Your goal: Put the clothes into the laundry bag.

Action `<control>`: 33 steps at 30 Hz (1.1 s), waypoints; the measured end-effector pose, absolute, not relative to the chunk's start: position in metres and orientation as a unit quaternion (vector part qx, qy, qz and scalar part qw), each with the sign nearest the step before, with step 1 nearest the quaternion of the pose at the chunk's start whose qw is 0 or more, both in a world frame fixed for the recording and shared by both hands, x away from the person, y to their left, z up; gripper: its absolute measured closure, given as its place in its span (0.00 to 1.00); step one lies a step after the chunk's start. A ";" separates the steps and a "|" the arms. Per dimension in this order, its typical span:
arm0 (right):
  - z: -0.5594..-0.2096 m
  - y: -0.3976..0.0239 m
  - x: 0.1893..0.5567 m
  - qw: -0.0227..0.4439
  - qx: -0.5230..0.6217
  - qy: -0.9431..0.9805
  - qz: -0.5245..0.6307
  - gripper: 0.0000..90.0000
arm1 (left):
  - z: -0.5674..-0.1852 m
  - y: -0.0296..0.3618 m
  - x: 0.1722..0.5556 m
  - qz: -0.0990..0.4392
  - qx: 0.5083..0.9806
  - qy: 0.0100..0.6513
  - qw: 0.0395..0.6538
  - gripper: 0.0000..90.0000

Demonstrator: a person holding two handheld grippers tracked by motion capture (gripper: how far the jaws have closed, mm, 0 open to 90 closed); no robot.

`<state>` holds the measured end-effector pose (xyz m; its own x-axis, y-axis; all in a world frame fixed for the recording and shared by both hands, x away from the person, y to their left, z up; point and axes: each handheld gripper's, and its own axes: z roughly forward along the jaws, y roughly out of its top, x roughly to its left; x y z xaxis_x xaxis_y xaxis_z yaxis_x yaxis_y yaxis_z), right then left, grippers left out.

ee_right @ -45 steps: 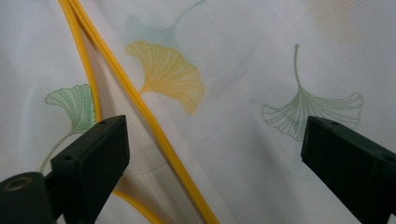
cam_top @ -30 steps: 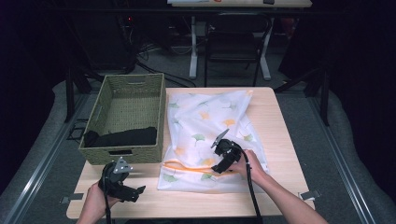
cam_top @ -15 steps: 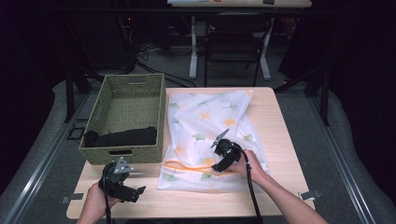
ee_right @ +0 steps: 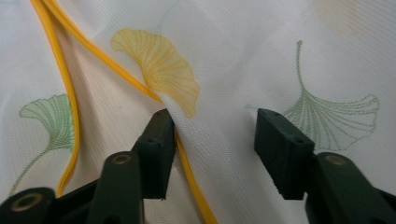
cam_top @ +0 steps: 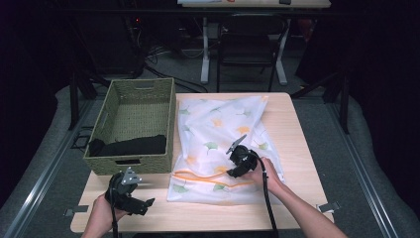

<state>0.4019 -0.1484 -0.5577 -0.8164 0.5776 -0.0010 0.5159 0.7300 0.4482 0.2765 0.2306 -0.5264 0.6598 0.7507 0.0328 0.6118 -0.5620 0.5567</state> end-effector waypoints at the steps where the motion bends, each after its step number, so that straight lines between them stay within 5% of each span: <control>1: -0.557 -0.149 0.402 0.070 0.296 0.927 0.221 0.59 | -0.527 0.230 0.276 0.134 0.872 0.391 0.261 0.00; 19: -0.557 -0.148 0.408 0.066 0.304 0.923 0.226 0.90 | -0.527 0.231 0.277 0.133 0.875 0.389 0.257 0.00; 33: -0.554 -0.153 0.409 0.073 0.311 0.918 0.234 0.97 | -0.528 0.232 0.277 0.137 0.875 0.388 0.254 0.00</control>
<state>0.4094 -0.1525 -0.5536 -0.7960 0.6052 0.0103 0.5366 0.6977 0.4747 0.2767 0.2316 -0.5278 0.6614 0.7488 0.0431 0.6092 -0.5699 0.5515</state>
